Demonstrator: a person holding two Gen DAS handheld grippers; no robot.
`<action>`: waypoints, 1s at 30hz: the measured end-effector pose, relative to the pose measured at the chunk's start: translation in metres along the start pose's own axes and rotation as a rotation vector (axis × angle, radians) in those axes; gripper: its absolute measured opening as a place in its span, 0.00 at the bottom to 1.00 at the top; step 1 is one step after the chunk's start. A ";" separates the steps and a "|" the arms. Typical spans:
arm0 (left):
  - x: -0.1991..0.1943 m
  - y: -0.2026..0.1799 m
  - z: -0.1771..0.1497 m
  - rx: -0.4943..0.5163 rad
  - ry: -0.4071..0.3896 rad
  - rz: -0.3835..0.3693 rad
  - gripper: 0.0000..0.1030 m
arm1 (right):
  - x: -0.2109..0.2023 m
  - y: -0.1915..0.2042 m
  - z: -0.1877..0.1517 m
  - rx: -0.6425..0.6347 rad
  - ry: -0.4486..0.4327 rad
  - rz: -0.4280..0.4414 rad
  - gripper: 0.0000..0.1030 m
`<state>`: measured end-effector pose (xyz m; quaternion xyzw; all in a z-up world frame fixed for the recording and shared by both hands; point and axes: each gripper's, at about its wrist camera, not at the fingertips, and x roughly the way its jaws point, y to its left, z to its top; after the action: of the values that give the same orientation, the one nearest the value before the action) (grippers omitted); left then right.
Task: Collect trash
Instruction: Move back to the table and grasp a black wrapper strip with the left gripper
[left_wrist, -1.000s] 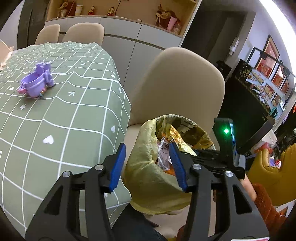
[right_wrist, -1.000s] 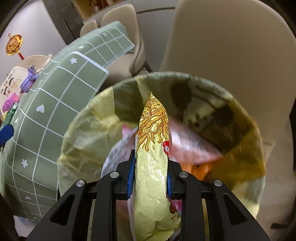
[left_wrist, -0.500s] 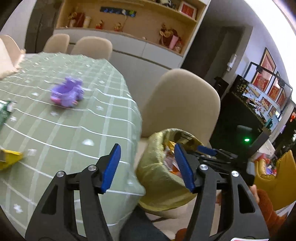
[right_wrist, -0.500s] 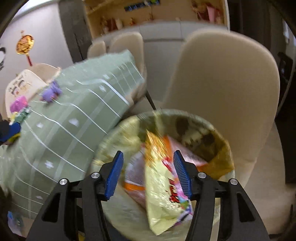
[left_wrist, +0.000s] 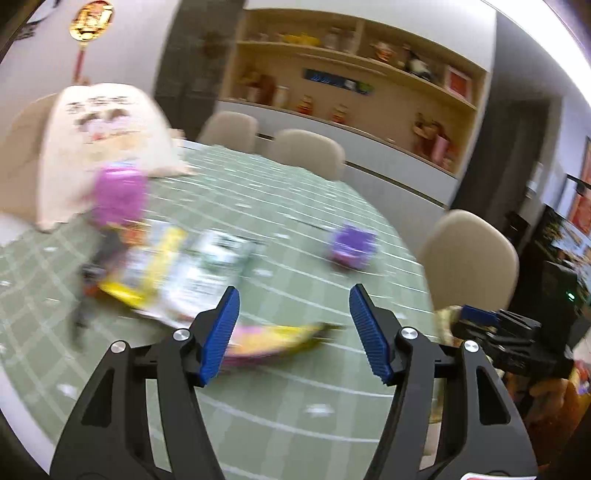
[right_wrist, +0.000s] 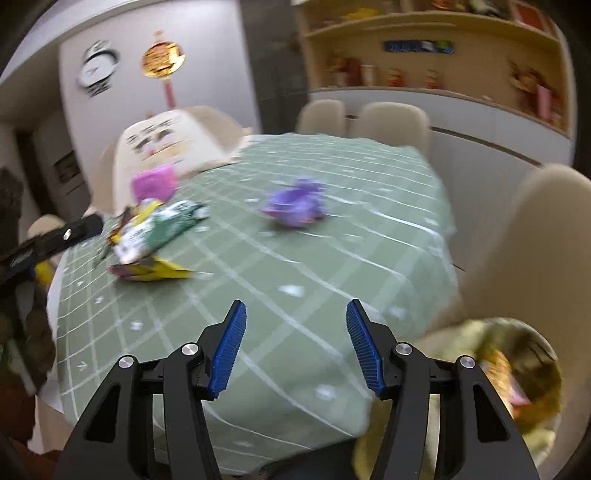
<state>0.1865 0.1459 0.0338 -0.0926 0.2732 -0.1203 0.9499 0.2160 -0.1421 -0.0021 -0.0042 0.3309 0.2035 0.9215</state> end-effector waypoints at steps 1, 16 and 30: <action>-0.002 0.017 0.003 -0.006 -0.003 0.020 0.57 | 0.003 0.008 0.000 -0.015 0.002 0.007 0.52; 0.064 0.189 0.018 -0.231 0.252 0.211 0.56 | 0.072 0.060 0.007 -0.027 0.087 0.043 0.52; 0.047 0.145 0.010 -0.115 0.222 0.105 0.30 | 0.069 0.104 0.034 -0.166 0.041 0.131 0.52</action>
<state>0.2562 0.2722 -0.0159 -0.1187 0.3874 -0.0642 0.9120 0.2459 -0.0161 -0.0043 -0.0631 0.3313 0.2898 0.8957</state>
